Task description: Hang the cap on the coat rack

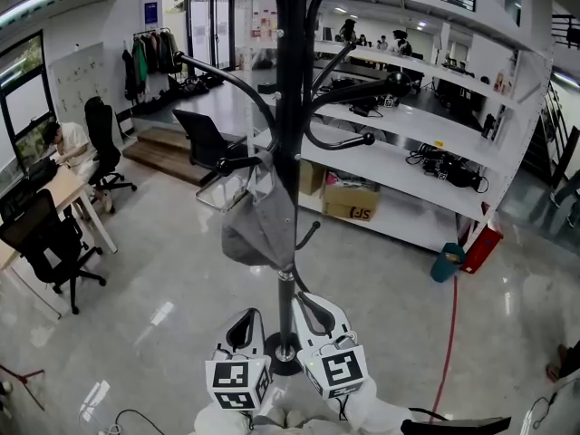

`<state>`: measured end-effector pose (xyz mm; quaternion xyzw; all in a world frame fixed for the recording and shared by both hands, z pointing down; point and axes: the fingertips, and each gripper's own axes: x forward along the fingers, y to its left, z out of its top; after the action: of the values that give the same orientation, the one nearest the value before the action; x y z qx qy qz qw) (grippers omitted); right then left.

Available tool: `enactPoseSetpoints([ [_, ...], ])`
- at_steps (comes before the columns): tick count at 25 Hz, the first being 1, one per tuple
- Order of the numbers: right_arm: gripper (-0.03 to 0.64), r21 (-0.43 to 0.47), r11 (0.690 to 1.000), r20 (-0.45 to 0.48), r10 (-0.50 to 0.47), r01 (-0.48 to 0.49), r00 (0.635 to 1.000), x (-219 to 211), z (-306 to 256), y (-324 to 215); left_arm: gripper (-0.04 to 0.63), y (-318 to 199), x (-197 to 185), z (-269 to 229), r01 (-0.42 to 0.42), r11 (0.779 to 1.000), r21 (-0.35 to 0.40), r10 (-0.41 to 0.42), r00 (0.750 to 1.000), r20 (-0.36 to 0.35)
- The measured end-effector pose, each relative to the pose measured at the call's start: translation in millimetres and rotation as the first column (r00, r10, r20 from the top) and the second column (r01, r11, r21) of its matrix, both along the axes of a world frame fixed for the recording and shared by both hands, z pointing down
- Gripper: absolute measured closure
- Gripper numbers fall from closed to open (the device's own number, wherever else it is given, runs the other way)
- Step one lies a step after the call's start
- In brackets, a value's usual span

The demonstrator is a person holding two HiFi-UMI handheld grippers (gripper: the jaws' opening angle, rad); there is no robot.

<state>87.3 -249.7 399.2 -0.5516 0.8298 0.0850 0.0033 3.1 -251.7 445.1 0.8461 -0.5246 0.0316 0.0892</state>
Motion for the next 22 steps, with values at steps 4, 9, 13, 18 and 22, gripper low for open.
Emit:
enactPoseSetpoints([
  [4,0.600,-0.011,1.000,0.001,-0.005,0.005,1.000,7,6,1,0.594,-2,8,2,-0.002,1.000,-0.002,0.002,1.000,0.010],
  [9,0.600,-0.015,1.000,0.023,-0.010,0.011,1.000,10,6,3,0.594,3,13,-7,-0.006,1.000,0.024,0.006,1.000,0.024],
  [13,0.600,0.016,1.000,-0.023,0.000,0.000,1.000,3,0,8,0.594,7,11,-9,-0.010,0.999,0.035,0.009,1.000,0.026],
  [18,0.600,0.084,0.995,-0.062,0.052,-0.047,0.997,-2,-11,22,0.594,19,7,-12,-0.036,0.998,0.051,0.035,0.999,0.025],
  [22,0.598,0.118,0.990,-0.058,0.083,-0.075,0.995,-9,-18,35,0.594,33,-3,-11,-0.052,0.997,0.056,0.050,0.998,0.026],
])
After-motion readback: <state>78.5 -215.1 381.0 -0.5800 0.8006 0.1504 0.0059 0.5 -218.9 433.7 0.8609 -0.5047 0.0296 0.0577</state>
